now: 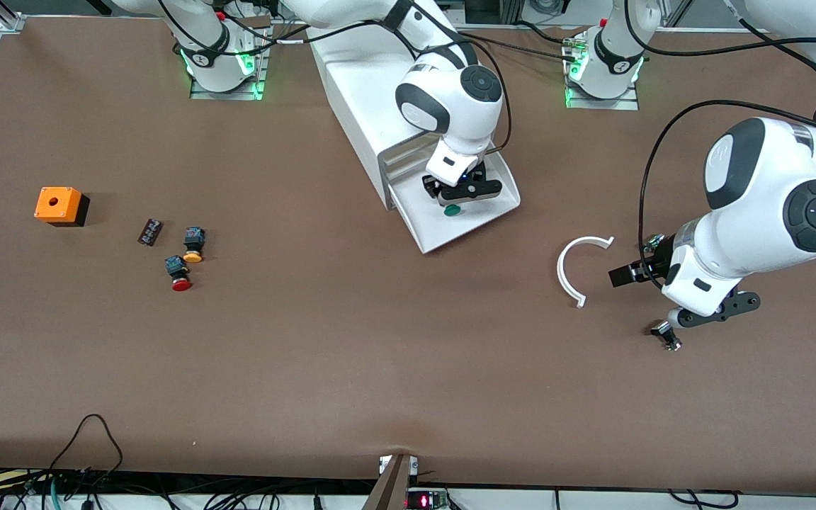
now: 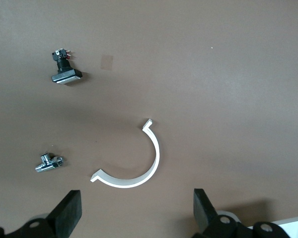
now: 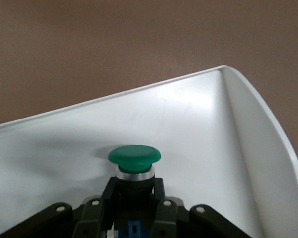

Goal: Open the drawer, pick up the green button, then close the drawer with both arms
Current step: 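Grasp the green push button in the drawer with the right gripper, then carry the green button out while the left gripper reaches the drawer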

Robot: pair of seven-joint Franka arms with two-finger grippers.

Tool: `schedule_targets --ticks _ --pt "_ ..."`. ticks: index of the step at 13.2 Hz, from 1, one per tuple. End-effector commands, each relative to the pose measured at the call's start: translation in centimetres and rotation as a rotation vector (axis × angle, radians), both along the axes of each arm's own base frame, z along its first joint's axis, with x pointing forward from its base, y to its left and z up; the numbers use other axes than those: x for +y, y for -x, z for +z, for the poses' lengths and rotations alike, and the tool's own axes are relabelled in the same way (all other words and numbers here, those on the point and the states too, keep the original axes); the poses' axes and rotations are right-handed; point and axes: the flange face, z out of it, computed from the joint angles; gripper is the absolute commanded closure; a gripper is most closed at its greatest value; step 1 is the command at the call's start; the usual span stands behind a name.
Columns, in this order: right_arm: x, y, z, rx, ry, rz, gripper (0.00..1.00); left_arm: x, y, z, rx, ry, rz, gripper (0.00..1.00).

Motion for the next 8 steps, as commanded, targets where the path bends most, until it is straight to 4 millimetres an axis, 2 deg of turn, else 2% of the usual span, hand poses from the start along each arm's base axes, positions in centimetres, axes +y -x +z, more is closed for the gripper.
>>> schedule_targets --ticks 1,3,4,5,7,8 --pt "-0.5 -0.3 2.8 -0.012 0.005 -0.004 1.00 0.2 0.6 0.5 0.000 -0.032 0.002 0.01" --pt "-2.3 -1.9 5.3 0.004 0.027 -0.009 1.00 -0.6 0.5 0.0 -0.001 -0.031 0.018 0.01" --pt "-3.6 -3.2 7.4 0.019 0.019 -0.011 1.00 -1.6 0.6 -0.1 -0.002 -0.035 0.031 0.01" --pt "-5.2 -4.6 9.5 0.045 -0.002 -0.006 1.00 -2.6 0.6 -0.9 0.008 -0.040 0.047 0.01" --pt "-9.1 -7.9 13.8 0.091 -0.044 0.042 1.00 -4.8 0.7 -2.3 -0.005 -0.038 0.090 0.01" --pt "-11.5 -9.3 15.2 0.117 -0.041 0.066 1.00 -6.4 0.8 -3.5 -0.003 -0.041 0.117 0.01"
